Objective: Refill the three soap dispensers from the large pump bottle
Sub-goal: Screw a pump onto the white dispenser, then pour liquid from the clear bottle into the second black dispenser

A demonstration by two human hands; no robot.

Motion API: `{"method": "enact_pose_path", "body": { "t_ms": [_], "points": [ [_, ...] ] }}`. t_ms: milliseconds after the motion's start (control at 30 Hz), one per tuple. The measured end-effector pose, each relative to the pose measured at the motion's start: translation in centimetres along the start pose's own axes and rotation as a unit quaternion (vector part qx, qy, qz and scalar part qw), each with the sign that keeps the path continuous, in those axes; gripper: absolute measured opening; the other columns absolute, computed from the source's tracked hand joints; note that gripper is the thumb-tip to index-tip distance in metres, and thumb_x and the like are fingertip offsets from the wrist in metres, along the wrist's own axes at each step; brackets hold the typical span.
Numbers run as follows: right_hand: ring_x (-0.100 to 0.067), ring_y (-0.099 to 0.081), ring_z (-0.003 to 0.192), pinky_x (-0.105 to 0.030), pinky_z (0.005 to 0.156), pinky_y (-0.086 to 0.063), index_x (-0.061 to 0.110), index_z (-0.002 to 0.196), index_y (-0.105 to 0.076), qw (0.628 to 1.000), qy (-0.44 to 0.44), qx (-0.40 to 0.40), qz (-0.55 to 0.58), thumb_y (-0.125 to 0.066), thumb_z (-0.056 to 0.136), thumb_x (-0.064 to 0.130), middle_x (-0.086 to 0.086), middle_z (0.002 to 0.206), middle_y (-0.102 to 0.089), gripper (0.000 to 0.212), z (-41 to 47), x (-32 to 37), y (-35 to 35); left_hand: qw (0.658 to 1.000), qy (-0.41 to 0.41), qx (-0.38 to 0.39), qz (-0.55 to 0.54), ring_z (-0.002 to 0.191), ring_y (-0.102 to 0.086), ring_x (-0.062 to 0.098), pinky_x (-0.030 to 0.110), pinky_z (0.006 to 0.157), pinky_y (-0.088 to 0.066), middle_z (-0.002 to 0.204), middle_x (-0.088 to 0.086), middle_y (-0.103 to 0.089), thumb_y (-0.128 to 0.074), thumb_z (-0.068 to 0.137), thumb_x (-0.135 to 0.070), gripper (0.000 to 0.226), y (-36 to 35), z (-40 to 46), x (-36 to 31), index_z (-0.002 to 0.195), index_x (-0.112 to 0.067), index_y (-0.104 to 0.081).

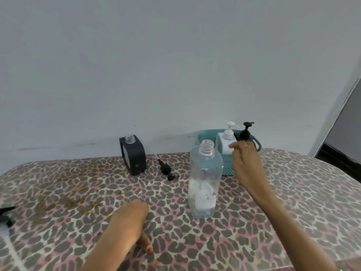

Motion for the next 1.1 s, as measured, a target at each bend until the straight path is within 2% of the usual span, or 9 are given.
{"method": "enact_pose_path", "body": {
  "t_ms": [67, 167, 300, 400, 567, 767, 867, 967, 1100],
  "points": [
    [-0.007, -0.057, 0.105, -0.024, 0.091, -0.045, 0.023, 0.119, -0.056, 0.985, -0.026, 0.117, 0.127, -0.036, 0.101, 0.043, 0.004, 0.119, -0.056, 0.033, -4.4, 0.3, -3.8, 0.998, 0.045, 0.039, -0.019, 0.079, -0.042, 0.008, 0.022, 0.078, -0.040, 0.088, -0.005, -0.040, -0.074, 0.079, -0.045, 0.050, -2.4, -2.2, 2.2, 0.111, -0.018, -0.047],
    [0.014, -0.053, 0.107, -0.017, 0.086, -0.046, 0.046, 0.130, -0.038, 0.966, -0.023, 0.178, 0.185, -0.046, 0.068, 0.088, 0.026, 0.121, -0.052, 0.075, -8.8, 0.6, -4.8, 0.999, 0.049, -0.006, -0.002, 0.087, -0.048, 0.013, 0.025, 0.082, -0.044, 0.099, 0.000, -0.047, -0.071, 0.085, -0.030, 0.041, -2.7, -1.5, 1.9, 0.117, -0.016, -0.051],
    [0.019, -0.053, 0.102, 0.000, 0.076, -0.042, 0.039, 0.131, -0.031, 0.978, 0.022, 0.124, 0.169, -0.083, 0.068, 0.044, 0.029, 0.114, -0.051, 0.082, -10.0, 0.0, -7.0, 0.999, 0.033, -0.023, 0.009, 0.103, -0.056, 0.018, 0.028, 0.086, -0.047, 0.117, 0.005, -0.054, -0.068, 0.088, -0.020, 0.038, -1.7, -0.7, 0.3, 0.121, -0.014, -0.052],
    [0.016, -0.058, 0.093, 0.000, 0.070, -0.044, 0.046, 0.121, -0.038, 0.981, 0.030, 0.053, 0.183, -0.083, 0.073, 0.019, 0.032, 0.098, -0.061, 0.071, -9.8, -0.2, -8.2, 0.999, 0.027, -0.030, 0.008, 0.100, -0.057, 0.018, 0.027, 0.079, -0.044, 0.116, 0.007, -0.054, -0.068, 0.089, -0.020, 0.036, -2.2, -0.6, 0.5, 0.120, -0.011, -0.052],
    [0.013, -0.058, 0.097, -0.001, 0.073, -0.044, 0.037, 0.131, -0.038, 0.974, 0.045, 0.072, 0.212, -0.078, 0.069, 0.039, 0.040, 0.109, -0.055, 0.073, -10.1, 1.9, -10.0, 0.998, 0.042, -0.038, 0.000, 0.101, -0.057, 0.020, 0.027, 0.077, -0.041, 0.117, 0.007, -0.054, -0.072, 0.086, -0.025, 0.042, -2.8, -0.6, 1.2, 0.120, -0.012, -0.052],
    [0.002, -0.064, 0.091, -0.009, 0.073, -0.050, 0.026, 0.124, -0.046, 0.967, 0.053, 0.120, 0.217, -0.080, 0.067, 0.042, 0.016, 0.100, -0.065, 0.069, -12.1, 2.4, -12.4, 0.999, 0.044, -0.010, -0.029, 0.100, -0.057, 0.021, 0.028, 0.076, -0.041, 0.116, 0.007, -0.055, -0.075, 0.082, -0.032, 0.047, -2.5, -0.7, 1.3, 0.118, -0.013, -0.052],
    [-0.005, -0.065, 0.096, -0.028, 0.082, -0.056, 0.024, 0.126, -0.046, 0.963, 0.033, 0.132, 0.235, -0.078, 0.065, 0.051, 0.012, 0.106, -0.064, 0.074, -12.5, 1.3, -12.5, 0.995, 0.017, -0.025, -0.099, 0.080, -0.052, 0.011, 0.021, 0.065, -0.038, 0.094, -0.002, -0.052, -0.078, 0.076, -0.037, 0.039, -2.9, -1.8, 2.4, 0.094, -0.018, -0.050],
    [-0.003, -0.062, 0.102, -0.030, 0.085, -0.055, 0.023, 0.131, -0.044, 0.964, 0.041, 0.135, 0.226, -0.077, 0.064, 0.059, 0.021, 0.110, -0.060, 0.083, -12.6, 0.7, -12.4, 0.975, 0.033, 0.013, -0.220, 0.074, -0.059, 0.004, 0.015, 0.060, -0.045, 0.092, -0.007, -0.064, -0.081, 0.069, -0.045, 0.044, -0.7, -1.5, 5.2, 0.099, -0.020, -0.060],
    [0.004, -0.060, 0.103, -0.017, 0.082, -0.053, 0.038, 0.127, -0.041, 0.967, 0.046, 0.126, 0.219, -0.072, 0.063, 0.071, 0.029, 0.111, -0.057, 0.079, -12.7, 0.9, -12.4, 0.919, 0.104, -0.249, -0.288, 0.094, -0.064, 0.016, 0.018, 0.070, -0.042, 0.114, 0.008, -0.067, -0.074, 0.072, -0.055, 0.066, 3.6, 1.6, 8.3, 0.122, -0.016, -0.058]
  ]
}}
Point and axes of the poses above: each hand's wrist, its own z-axis towards the middle knuckle, its own y-axis out of the back of the hand, x = y × z, the point moved 1 cm from there along z, towards the middle knuckle
